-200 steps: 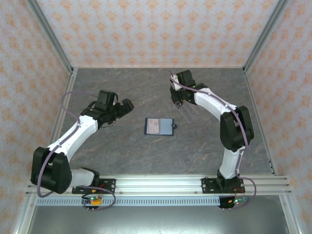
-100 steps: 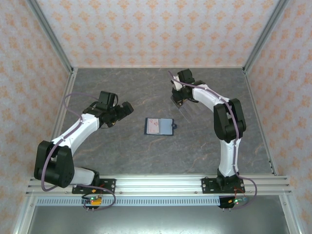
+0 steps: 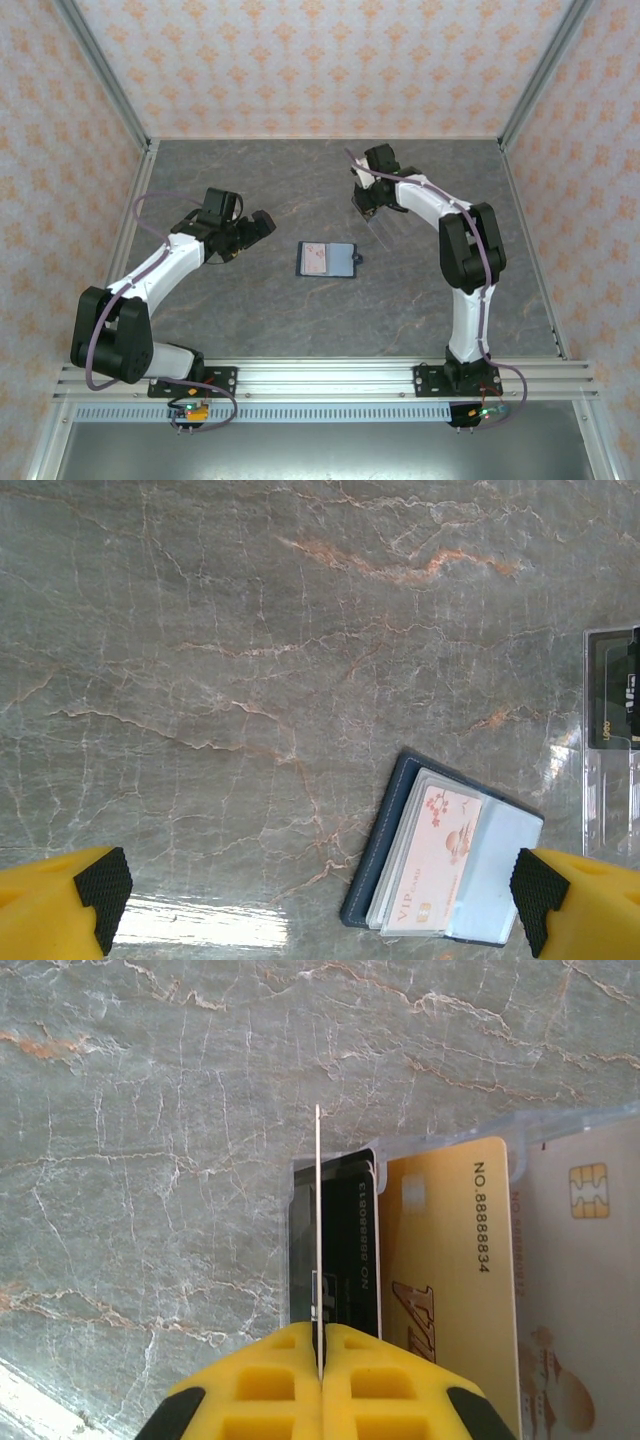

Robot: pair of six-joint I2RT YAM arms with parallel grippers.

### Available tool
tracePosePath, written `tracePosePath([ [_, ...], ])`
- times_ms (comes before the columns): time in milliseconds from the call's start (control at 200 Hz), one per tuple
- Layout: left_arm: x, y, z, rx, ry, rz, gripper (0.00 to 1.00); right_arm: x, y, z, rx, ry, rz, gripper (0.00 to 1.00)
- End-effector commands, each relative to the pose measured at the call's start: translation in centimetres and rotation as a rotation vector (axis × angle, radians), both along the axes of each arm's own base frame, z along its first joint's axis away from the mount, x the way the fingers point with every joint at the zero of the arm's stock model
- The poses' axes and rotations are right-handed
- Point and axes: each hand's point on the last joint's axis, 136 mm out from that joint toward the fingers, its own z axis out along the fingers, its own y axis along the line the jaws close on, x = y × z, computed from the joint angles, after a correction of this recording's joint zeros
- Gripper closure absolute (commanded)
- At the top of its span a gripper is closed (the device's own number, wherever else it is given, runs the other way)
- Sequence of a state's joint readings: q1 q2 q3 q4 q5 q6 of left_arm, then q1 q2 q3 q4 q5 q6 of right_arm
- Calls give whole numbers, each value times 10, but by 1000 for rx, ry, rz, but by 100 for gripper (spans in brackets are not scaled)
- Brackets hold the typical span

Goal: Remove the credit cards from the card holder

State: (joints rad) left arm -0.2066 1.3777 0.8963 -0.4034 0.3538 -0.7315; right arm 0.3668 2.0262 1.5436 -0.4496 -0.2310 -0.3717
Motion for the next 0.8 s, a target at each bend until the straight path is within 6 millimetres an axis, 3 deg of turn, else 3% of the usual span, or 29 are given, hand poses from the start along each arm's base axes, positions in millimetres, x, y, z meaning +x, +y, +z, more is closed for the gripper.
tracePosePath([
  [0,-1,2,-5,3,4,-6,0,-9,-11,12,-40,-12,-1,100],
  [220,-2,0,-9,-10,10,-8,0,-8,-8,4,-37,4,6,96],
  [400,-1,-4,-8,-29,5,-21,0,-3,-6,5,-27,16,-13,74],
  [641,0,-6,-12,-37,16,-24,0,-5,-4,28,18,-7,-43,71],
  [796,1,-7,-11,-39,15,-27,0,-9,-6,56,80,-18,-124,66],
])
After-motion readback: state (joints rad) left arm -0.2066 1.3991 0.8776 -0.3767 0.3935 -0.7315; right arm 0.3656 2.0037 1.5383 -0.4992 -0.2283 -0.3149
